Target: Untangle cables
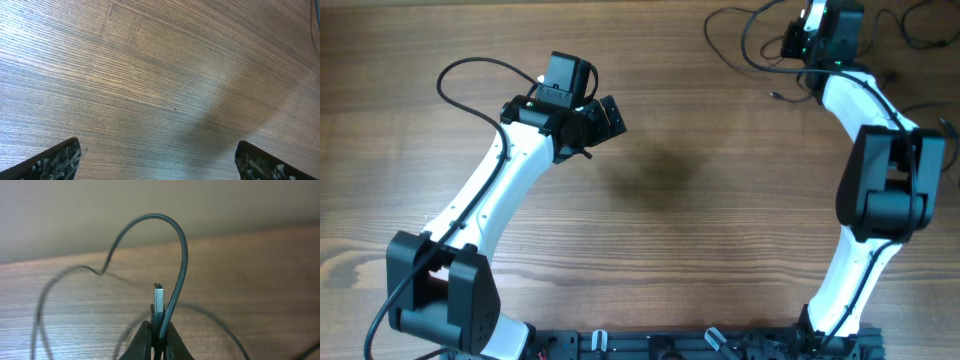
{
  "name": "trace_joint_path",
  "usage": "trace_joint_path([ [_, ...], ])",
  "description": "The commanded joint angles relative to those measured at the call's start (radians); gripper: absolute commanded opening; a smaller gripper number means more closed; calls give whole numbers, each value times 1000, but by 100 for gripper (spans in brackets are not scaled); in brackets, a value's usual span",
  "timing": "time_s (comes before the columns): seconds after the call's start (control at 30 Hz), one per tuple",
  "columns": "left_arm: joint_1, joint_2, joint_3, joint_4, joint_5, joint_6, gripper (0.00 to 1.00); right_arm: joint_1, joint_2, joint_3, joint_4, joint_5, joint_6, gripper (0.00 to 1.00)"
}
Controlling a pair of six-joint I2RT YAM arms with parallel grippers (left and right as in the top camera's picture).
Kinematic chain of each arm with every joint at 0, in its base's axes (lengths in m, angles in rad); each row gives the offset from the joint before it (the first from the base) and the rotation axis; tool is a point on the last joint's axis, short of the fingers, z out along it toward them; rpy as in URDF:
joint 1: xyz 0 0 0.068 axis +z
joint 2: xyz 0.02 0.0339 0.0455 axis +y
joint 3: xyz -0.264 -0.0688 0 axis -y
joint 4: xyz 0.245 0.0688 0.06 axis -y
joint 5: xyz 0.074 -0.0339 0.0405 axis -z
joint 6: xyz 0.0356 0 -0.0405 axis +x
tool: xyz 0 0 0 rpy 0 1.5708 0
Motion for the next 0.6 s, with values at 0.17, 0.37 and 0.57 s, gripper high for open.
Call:
trace_joint_path([
  [0.17, 5, 6, 6, 0, -10, -10, 100, -7, 41, 11, -66, -100, 94, 100],
  [0.37, 5, 6, 6, 0, -10, -10, 100, -8, -151, 11, -141, -99, 94, 100],
  [0.57, 5, 6, 6, 0, -10, -10, 100, -8, -531, 11, -400, -56, 95, 100],
])
